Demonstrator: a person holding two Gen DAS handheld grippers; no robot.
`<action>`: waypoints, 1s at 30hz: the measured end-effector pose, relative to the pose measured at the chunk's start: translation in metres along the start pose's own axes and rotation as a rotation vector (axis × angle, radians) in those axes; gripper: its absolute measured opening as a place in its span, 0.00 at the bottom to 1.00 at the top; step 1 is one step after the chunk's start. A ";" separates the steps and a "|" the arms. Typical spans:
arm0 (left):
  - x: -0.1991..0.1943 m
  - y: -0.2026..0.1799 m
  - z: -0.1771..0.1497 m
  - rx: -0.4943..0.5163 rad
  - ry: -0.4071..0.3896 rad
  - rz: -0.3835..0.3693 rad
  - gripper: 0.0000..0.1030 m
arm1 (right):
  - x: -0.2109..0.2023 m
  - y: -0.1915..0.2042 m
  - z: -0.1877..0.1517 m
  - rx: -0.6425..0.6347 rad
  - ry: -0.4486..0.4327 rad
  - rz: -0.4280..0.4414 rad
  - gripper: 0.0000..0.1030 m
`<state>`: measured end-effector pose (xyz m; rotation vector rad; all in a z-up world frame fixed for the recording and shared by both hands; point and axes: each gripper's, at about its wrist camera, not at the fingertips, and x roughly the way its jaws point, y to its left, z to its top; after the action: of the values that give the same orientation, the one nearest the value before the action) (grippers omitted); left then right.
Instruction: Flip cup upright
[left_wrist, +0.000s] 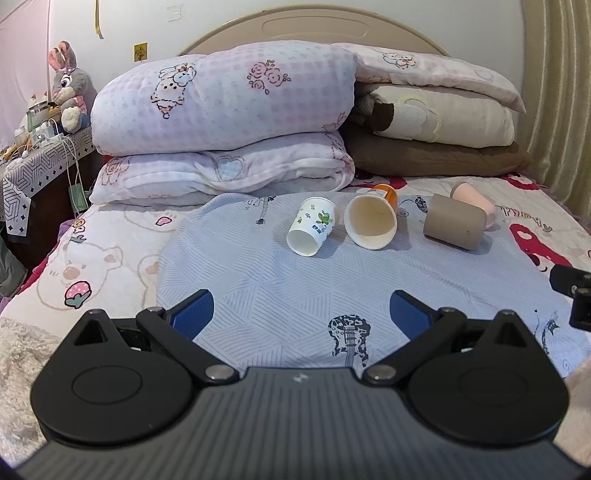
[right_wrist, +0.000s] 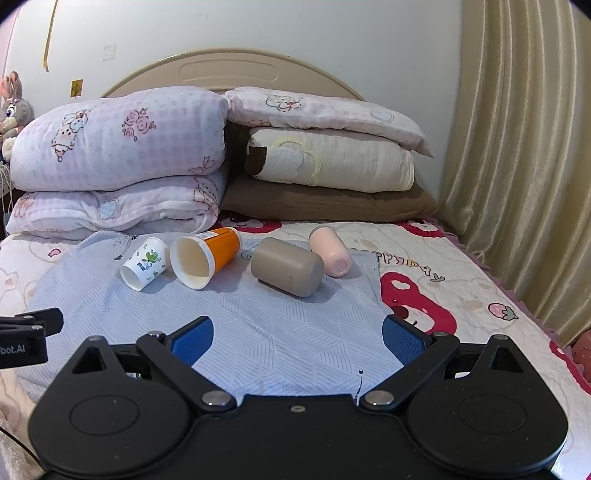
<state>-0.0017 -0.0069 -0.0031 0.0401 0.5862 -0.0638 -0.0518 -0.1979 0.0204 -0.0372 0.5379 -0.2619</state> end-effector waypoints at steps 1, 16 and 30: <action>0.000 0.000 0.000 0.000 0.000 0.001 1.00 | 0.000 0.000 0.000 0.000 0.000 0.000 0.97; -0.003 -0.003 -0.001 -0.005 -0.004 -0.016 1.00 | 0.000 -0.001 0.000 0.000 0.002 0.001 0.97; -0.003 -0.002 -0.001 -0.004 -0.004 -0.016 1.00 | 0.000 -0.002 -0.002 -0.002 0.006 -0.002 0.97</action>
<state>-0.0048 -0.0089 -0.0024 0.0311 0.5827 -0.0779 -0.0531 -0.1999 0.0186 -0.0383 0.5443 -0.2631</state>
